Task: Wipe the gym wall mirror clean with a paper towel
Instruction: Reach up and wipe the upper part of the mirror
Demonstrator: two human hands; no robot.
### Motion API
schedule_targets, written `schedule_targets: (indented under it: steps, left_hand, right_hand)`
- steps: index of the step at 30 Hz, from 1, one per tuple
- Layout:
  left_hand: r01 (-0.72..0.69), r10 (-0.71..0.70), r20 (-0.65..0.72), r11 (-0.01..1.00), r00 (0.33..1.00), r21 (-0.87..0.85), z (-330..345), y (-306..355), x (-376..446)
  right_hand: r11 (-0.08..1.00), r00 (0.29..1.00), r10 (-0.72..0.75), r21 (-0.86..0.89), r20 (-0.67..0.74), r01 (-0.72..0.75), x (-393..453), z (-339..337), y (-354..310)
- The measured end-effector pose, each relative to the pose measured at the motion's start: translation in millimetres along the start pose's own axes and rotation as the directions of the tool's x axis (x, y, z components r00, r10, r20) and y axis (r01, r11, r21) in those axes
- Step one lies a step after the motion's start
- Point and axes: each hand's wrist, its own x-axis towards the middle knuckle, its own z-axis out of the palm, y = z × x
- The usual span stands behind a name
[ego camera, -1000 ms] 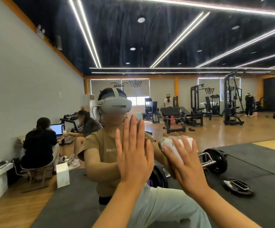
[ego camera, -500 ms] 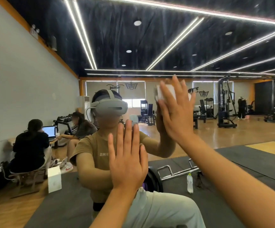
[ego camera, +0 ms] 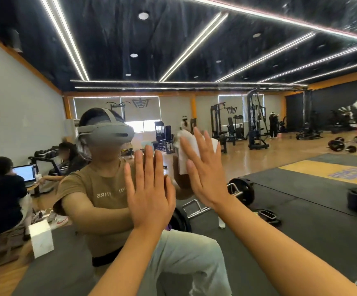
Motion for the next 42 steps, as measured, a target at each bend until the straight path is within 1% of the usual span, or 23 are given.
schedule_targets:
  steps: [3, 5, 7, 9, 11, 13, 14, 16, 19, 21, 27, 30, 35, 37, 41, 42]
  left_hand:
    - [-0.009, 0.008, 0.024, 1.000, 1.000, 0.025, 0.2, -0.5, -0.6]
    - [-0.012, 0.011, 0.028, 0.999, 1.000, 0.040, 1.2, -0.3, -0.6]
    - [-0.007, 0.007, 0.023, 0.999, 1.000, 0.041, 1.3, 0.4, -1.0]
    - [0.003, -0.003, 0.005, 1.000, 1.000, 0.029, 0.3, 1.3, -0.5]
    - [0.011, -0.011, -0.002, 1.000, 1.000, 0.024, -0.6, 2.0, 0.0]
    - [0.014, -0.014, 0.000, 0.999, 1.000, 0.039, -0.5, 1.9, -0.2]
    - [0.013, -0.013, 0.005, 0.999, 1.000, 0.053, 0.4, 2.7, -1.2]
    - [0.004, -0.005, 0.012, 0.996, 1.000, 0.084, 4.4, 5.9, -8.1]
    - [0.000, -0.002, 0.015, 0.990, 1.000, 0.138, 10.8, 10.8, -18.6]
    - [0.008, -0.011, 0.020, 0.986, 1.000, 0.166, 12.1, 11.1, -19.4]
    - [-0.022, -0.004, 0.113, 0.972, 0.994, 0.234, 5.2, 5.7, -23.4]
    - [-0.002, -0.035, 0.135, 0.963, 0.990, 0.270, 1.4, 10.5, -28.1]
    - [0.040, -0.082, 0.147, 0.961, 0.986, 0.272, 3.1, 17.5, -30.6]
    - [0.042, -0.086, 0.159, 0.964, 0.984, 0.263, 2.1, 17.4, -30.4]
    - [0.043, -0.090, 0.167, 0.963, 0.982, 0.267, 1.0, 16.6, -31.3]
    - [0.041, -0.090, 0.173, 0.962, 0.981, 0.270, 0.9, 16.0, -31.1]
  right_hand:
    - [0.997, 0.994, -0.060, -0.041, 0.087, 0.064, -12.1, -5.6, 7.4]
    - [0.986, 0.987, -0.123, -0.100, 0.108, 0.133, -12.0, -10.1, 16.7]
    - [0.956, 0.973, -0.217, -0.183, 0.084, 0.229, -4.9, -13.9, 26.1]
    - [0.902, 0.931, -0.362, -0.236, 0.046, 0.363, 11.1, -16.1, 34.7]
    - [0.851, 0.872, -0.489, -0.221, -0.004, 0.476, 29.6, -15.0, 42.9]
    - [0.834, 0.839, -0.541, -0.167, -0.059, 0.526, 46.4, -10.6, 48.3]
    - [0.834, 0.835, -0.546, -0.145, -0.070, 0.533, 51.1, -7.0, 49.6]
    - [0.854, 0.852, -0.516, -0.121, -0.084, 0.506, 51.2, 2.2, 49.6]
    - [0.919, 0.906, -0.395, -0.062, -0.152, 0.390, 39.0, 11.5, 42.6]
    - [0.939, 0.925, -0.341, -0.024, -0.169, 0.343, 26.6, 13.8, 39.7]
    - [0.929, 0.917, -0.370, -0.049, -0.147, 0.366, -46.8, 30.8, 45.3]
    - [0.914, 0.908, -0.404, -0.082, -0.115, 0.396, -88.2, 40.5, 49.5]
    - [0.823, 0.829, -0.559, -0.129, -0.013, 0.553, -127.7, 43.0, 61.0]
    - [0.768, 0.783, -0.622, -0.168, 0.034, 0.617, -131.4, 41.9, 66.1]
    - [0.590, 0.620, -0.775, -0.209, 0.126, 0.780, -113.5, 35.0, 82.2]
    - [0.563, 0.591, -0.795, -0.200, 0.134, 0.802, -105.6, 33.1, 84.7]
